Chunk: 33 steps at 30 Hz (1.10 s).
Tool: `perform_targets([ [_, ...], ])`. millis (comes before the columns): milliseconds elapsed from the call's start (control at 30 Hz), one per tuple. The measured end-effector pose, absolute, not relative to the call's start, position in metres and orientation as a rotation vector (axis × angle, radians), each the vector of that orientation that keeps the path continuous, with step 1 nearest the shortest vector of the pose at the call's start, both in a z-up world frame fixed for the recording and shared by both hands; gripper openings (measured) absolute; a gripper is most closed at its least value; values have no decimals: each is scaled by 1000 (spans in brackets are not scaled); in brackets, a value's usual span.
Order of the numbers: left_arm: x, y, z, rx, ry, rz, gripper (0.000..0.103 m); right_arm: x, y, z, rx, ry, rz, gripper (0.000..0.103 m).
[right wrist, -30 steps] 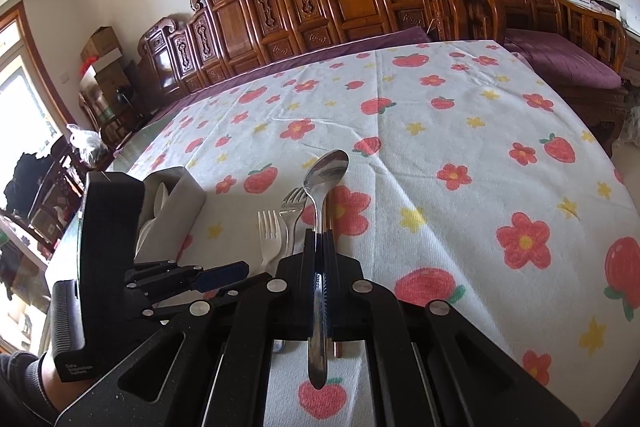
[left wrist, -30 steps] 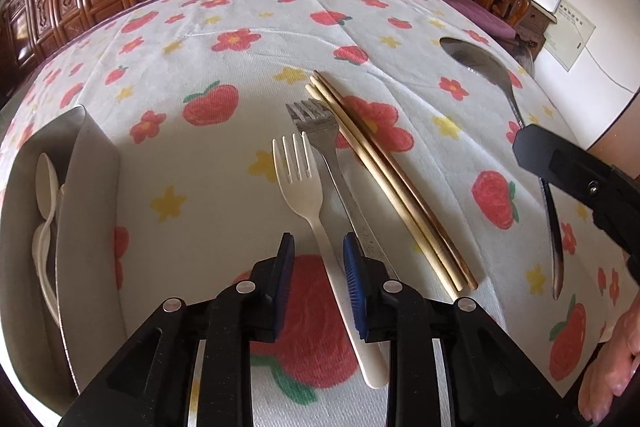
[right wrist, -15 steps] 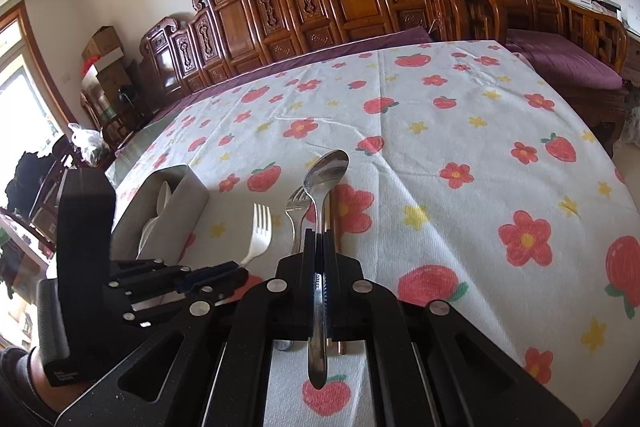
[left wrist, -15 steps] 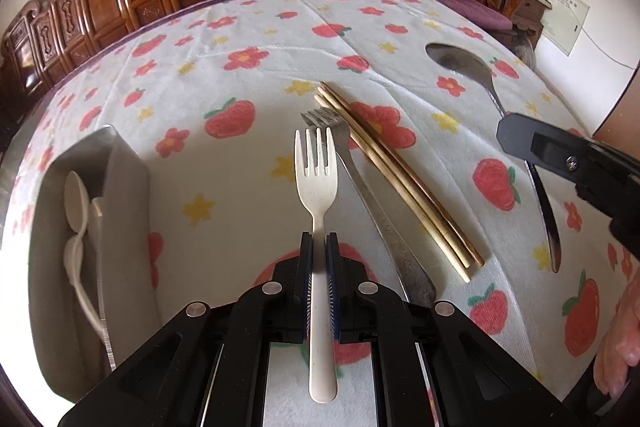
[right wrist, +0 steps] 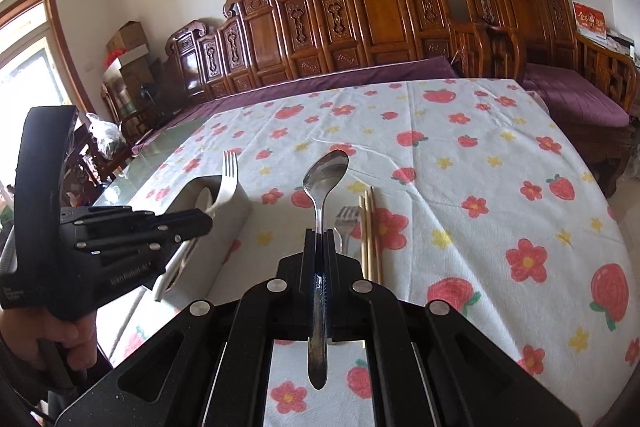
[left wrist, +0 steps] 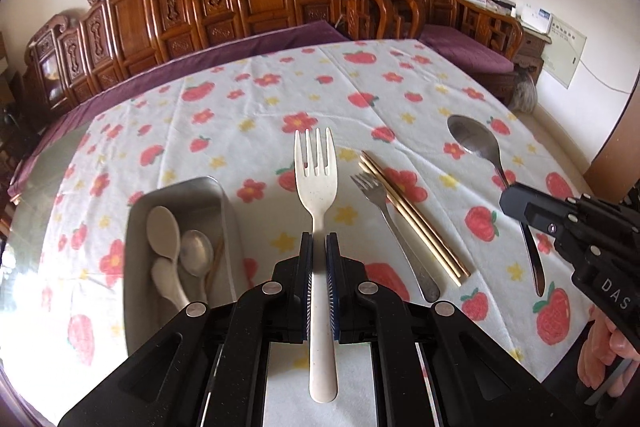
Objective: Organize utensils
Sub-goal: 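Carry the white fork into the tray and open the left tool while the right tool lifts the spoon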
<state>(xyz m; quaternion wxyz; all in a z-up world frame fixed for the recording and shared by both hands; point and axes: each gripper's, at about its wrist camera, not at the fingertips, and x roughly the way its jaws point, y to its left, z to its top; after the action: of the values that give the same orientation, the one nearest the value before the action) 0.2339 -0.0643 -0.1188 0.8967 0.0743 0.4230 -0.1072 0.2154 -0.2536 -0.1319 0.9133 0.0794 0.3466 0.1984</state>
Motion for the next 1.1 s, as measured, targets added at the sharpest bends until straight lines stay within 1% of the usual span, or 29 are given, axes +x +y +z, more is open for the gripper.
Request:
perform_targets([
  [233, 230, -33, -106, 132, 848, -185, 6, 205, -233, -116, 138, 699, 429, 5],
  [433, 233, 1, -109, 103, 853, -145, 6, 204, -209, -110, 111, 703, 454, 4],
  [733, 254, 43, -135, 58, 915, -100, 6, 219, -175, -116, 84, 747, 487, 4],
  [1100, 271, 68, -173, 34, 988, -79, 6, 235, -149, -133, 71, 799, 526, 4],
])
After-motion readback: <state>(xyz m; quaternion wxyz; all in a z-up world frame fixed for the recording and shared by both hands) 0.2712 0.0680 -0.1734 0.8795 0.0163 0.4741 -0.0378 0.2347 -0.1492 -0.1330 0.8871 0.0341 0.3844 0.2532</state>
